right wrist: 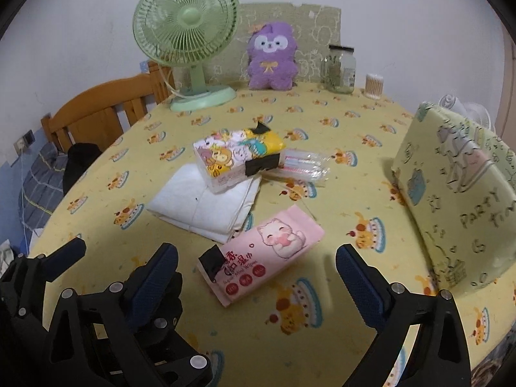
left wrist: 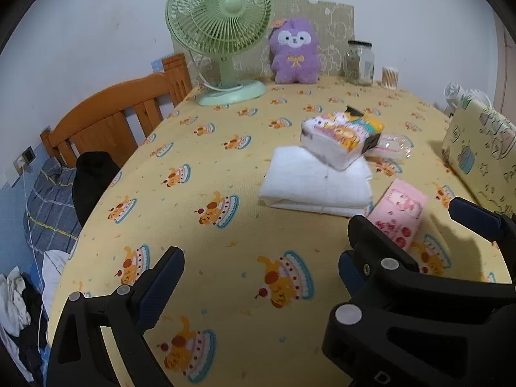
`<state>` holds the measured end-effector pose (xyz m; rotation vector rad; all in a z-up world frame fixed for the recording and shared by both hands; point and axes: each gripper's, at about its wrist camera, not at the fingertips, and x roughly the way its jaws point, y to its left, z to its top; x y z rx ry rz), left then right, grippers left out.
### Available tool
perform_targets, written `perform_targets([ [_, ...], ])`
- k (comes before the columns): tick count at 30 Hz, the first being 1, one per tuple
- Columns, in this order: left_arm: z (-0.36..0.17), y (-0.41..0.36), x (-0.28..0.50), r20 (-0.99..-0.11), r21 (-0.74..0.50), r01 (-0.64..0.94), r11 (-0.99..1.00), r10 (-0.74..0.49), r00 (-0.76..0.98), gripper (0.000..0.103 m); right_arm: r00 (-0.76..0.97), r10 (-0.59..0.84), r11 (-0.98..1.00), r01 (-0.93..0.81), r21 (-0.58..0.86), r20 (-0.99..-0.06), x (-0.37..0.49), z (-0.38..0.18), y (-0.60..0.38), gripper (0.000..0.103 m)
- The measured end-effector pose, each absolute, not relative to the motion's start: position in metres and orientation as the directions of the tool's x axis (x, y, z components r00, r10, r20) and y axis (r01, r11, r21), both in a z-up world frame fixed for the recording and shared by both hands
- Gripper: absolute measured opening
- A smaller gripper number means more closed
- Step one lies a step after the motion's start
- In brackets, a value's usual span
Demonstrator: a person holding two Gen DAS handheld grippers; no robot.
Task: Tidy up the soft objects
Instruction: 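Move both tools back over the remaining items on the table, then grasp the white folded towel with the left tool while the right grasps the pink wipe pack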
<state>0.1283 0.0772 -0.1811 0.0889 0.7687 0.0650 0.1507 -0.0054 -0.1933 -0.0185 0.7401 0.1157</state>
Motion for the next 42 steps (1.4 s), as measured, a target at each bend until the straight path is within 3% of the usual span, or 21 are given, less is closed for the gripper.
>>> perform_targets([
  [13, -0.183, 0.077, 0.141, -0.730, 0.088, 0.031, 0.996, 0.043, 0.683, 0.099, 0.670, 0.098, 0.995, -0.090, 0.050, -0.736, 0.175, -0.205, -0.002, 0.089],
  [16, -0.182, 0.073, 0.140, -0.725, 0.106, 0.032, 0.994, 0.056, 0.686, 0.099, 0.674, 0.086, 0.995, -0.096, 0.029, -0.734, 0.175, -0.205, -0.004, 0.074],
  [18, -0.181, 0.069, 0.139, -0.718, 0.129, 0.031, 0.991, 0.072, 0.692, 0.099, 0.679, 0.068, 0.996, -0.090, 0.009, -0.731, 0.173, -0.204, -0.008, 0.058],
  [21, -0.180, 0.065, 0.139, -0.712, 0.157, 0.012, 0.987, 0.105, 0.695, 0.099, 0.689, 0.061, 0.996, -0.087, 0.001, -0.722, 0.170, -0.204, -0.015, 0.045],
  [42, -0.177, 0.031, 0.176, -0.722, 0.180, 0.023, 0.983, 0.116, 0.682, 0.099, 0.690, 0.126, 0.992, -0.098, 0.080, -0.713, 0.188, -0.192, -0.055, 0.043],
])
